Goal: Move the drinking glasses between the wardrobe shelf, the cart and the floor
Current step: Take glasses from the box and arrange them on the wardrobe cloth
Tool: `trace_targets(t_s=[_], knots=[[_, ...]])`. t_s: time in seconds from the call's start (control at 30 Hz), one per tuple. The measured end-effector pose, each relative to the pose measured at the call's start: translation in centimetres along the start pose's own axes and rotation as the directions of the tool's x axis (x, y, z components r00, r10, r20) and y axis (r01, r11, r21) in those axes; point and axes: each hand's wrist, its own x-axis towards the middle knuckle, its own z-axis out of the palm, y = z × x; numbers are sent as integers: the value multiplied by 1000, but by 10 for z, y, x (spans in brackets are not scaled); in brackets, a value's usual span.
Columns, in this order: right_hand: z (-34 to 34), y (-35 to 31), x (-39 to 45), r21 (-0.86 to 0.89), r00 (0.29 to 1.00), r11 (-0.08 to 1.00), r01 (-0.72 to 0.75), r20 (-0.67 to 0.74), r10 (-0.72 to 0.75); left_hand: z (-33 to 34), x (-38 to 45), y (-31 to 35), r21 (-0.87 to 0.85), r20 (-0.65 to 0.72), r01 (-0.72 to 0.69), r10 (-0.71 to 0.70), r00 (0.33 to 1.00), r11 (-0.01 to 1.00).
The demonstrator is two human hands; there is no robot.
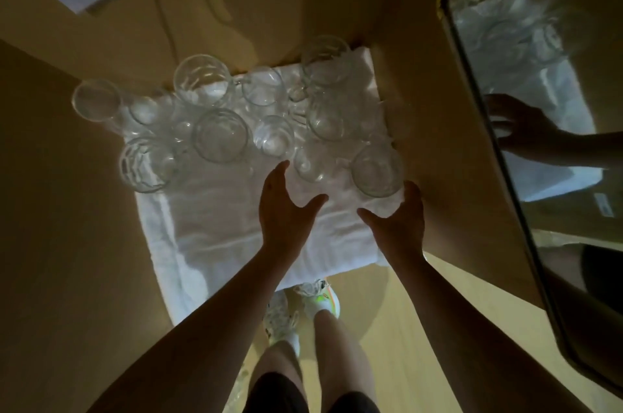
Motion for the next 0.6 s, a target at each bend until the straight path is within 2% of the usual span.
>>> trace_targets(t_s=[0.2,0.4,0.6], knots=[[19,2,20,141,995,988,62,-89,-50,26,14,-17,-105,-92,-25,15,996,994],[27,3,33,177,989,981,82,-135,-58,40,22,-19,-143,-179,-34,8,984,989],[29,3,31,200,981,971,132,-165,-100,37,16,-25,-205,-222,-113,67,973,972]])
